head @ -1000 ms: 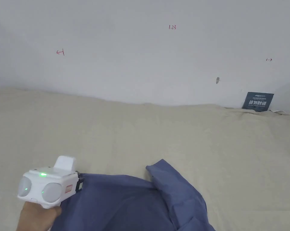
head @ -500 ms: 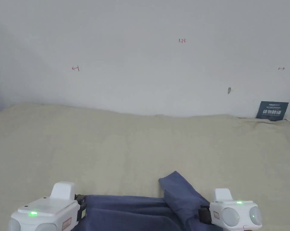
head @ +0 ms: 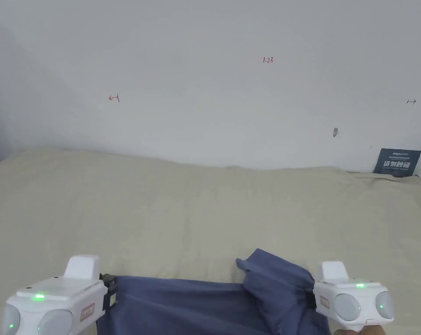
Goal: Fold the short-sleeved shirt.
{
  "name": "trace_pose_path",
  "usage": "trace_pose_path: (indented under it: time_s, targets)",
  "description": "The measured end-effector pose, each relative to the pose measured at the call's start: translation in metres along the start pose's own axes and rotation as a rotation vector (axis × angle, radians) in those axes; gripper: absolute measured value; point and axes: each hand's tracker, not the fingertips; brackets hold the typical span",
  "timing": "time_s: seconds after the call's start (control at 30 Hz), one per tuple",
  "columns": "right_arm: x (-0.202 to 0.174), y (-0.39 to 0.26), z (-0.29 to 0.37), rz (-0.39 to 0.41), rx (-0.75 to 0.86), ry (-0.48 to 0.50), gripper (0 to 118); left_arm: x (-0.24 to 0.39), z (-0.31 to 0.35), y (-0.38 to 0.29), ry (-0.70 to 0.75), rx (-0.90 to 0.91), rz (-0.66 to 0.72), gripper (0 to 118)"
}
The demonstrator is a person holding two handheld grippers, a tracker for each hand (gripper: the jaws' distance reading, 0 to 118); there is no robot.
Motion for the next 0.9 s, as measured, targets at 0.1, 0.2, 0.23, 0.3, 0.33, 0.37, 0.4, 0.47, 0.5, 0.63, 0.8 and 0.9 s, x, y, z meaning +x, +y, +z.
trace_pose_path:
  time_s: [0.1, 0.2, 0.23, 0.3, 0.33, 0.37, 0.4, 0.47, 0.5, 0.63, 0.8, 0.9]
  targets:
    - [0.019, 0.008, 0.025, -0.017, 0.043, -0.028, 3, -0.010, 0.010, 0.011, 0.009, 0.023, 0.020, 0]
    - [0.032, 0.017, 0.057, -0.019, 0.108, -0.069, 3, -0.019, 0.022, 0.024, 0.032, 0.045, 0.018, 0]
    - [0.037, 0.020, 0.066, -0.033, 0.122, -0.055, 3, -0.022, 0.026, 0.028, 0.032, 0.051, 0.020, 0]
    - [0.044, 0.028, 0.085, -0.045, 0.148, -0.068, 2, -0.028, 0.037, 0.038, 0.050, 0.073, 0.012, 0]
    - [0.046, 0.032, 0.095, -0.040, 0.179, -0.099, 2, -0.029, 0.044, 0.042, 0.061, 0.080, 0.009, 0]
    - [0.048, 0.036, 0.106, -0.026, 0.200, -0.108, 2, -0.034, 0.051, 0.047, 0.063, 0.091, 0.016, 0]
    - [0.049, 0.040, 0.116, -0.035, 0.215, -0.108, 2, -0.038, 0.057, 0.053, 0.060, 0.105, 0.029, 0]
    - [0.052, 0.049, 0.136, -0.043, 0.251, -0.107, 2, -0.043, 0.071, 0.066, 0.063, 0.124, 0.019, 0]
    - [0.052, 0.055, 0.146, -0.042, 0.275, -0.099, 2, -0.044, 0.078, 0.073, 0.074, 0.136, 0.004, 0]
    - [0.043, 0.078, 0.182, -0.013, 0.367, -0.120, 2, -0.051, 0.103, 0.104, 0.056, 0.195, 0.039, 0]
    - [0.032, 0.118, 0.224, 0.003, 0.456, -0.133, 2, -0.053, 0.132, 0.152, 0.090, 0.270, 0.005, 0]
    - [0.029, 0.142, 0.243, 0.010, 0.505, -0.148, 2, -0.056, 0.142, 0.180, 0.114, 0.303, -0.024, 0]
